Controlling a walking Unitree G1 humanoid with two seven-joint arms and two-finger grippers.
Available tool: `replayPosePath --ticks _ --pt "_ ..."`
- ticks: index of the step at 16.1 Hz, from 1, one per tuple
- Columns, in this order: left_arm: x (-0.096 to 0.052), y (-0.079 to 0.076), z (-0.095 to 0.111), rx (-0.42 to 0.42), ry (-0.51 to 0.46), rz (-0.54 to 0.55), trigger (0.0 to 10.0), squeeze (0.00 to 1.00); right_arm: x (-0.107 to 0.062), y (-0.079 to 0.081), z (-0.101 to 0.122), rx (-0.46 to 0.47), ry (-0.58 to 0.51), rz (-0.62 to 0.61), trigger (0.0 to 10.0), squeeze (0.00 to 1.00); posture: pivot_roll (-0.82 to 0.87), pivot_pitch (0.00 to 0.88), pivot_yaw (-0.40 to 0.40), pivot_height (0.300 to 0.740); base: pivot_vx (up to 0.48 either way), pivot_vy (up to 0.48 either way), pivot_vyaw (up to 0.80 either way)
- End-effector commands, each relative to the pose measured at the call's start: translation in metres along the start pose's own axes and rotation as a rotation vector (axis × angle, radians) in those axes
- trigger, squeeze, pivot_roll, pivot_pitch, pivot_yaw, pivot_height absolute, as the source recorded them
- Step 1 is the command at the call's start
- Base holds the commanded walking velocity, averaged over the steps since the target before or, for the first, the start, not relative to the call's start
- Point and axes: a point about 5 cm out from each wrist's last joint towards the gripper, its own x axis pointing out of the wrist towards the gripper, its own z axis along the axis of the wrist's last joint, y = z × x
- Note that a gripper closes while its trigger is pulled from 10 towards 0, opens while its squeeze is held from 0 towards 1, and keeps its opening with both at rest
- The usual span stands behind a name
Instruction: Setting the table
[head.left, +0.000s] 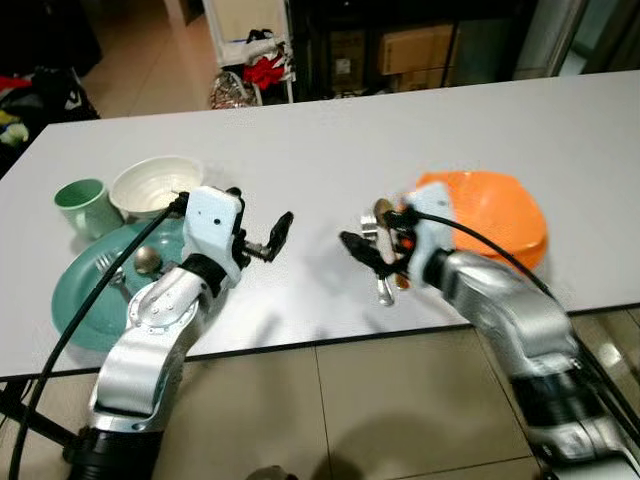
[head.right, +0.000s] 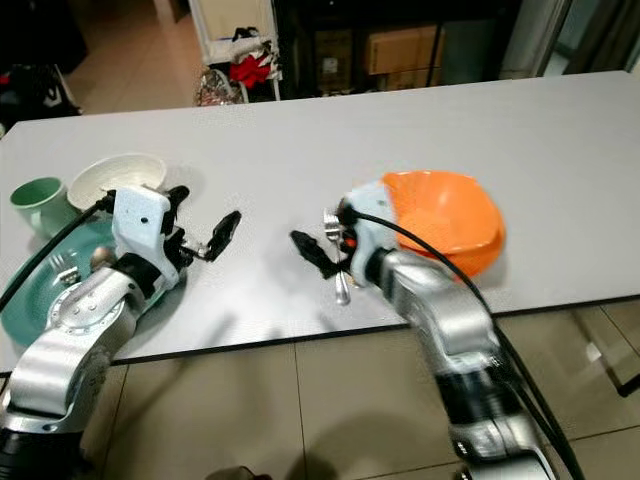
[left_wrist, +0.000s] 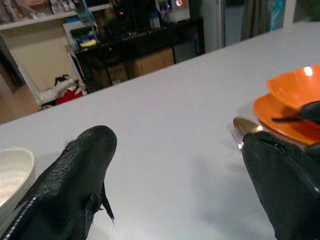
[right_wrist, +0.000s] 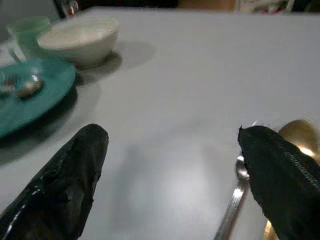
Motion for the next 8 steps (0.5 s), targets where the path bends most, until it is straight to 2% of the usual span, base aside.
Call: replayPosePath --ticks 1,2,4,6,7,8 --pt "-0.006 -0.002 0.001 -0.001 0.012 -0.068 10.0 0.00 0.013 -0.004 -0.011 -0.003 0.076 -0.031 10.0 1.00 0.03 0.000 0.071 0.740 0.000 0.000 0.00" --pt "-0.008 -0.003 0.001 -0.002 0.017 -0.092 10.0 0.00 0.017 -0.005 -0.013 0.000 0.090 -0.034 10.0 1.00 0.03 0.000 0.071 0.740 0.000 0.000 0.00" --pt "-0.019 -0.008 -0.001 0.009 0.060 -0.208 10.0 0.00 0.036 -0.012 -0.022 0.015 0.164 -0.070 10.0 1.00 0.06 0.000 0.073 0.740 0.000 0.000 0.00" --pt "-0.027 -0.008 -0.002 0.021 0.078 -0.234 10.0 0.00 0.046 -0.016 -0.023 0.012 0.180 -0.098 10.0 0.97 0.07 0.000 0.070 0.740 0.000 0.000 0.00" --pt "-0.031 -0.007 -0.001 0.021 0.088 -0.235 10.0 0.00 0.051 -0.017 -0.020 0.007 0.176 -0.117 10.0 0.00 0.09 0.000 0.067 0.740 0.000 0.000 0.00" --pt "-0.036 -0.006 0.000 0.022 0.099 -0.241 10.0 0.00 0.056 -0.021 -0.015 -0.011 0.168 -0.150 10.0 0.00 0.11 0.000 0.065 0.740 0.000 0.000 0.00"
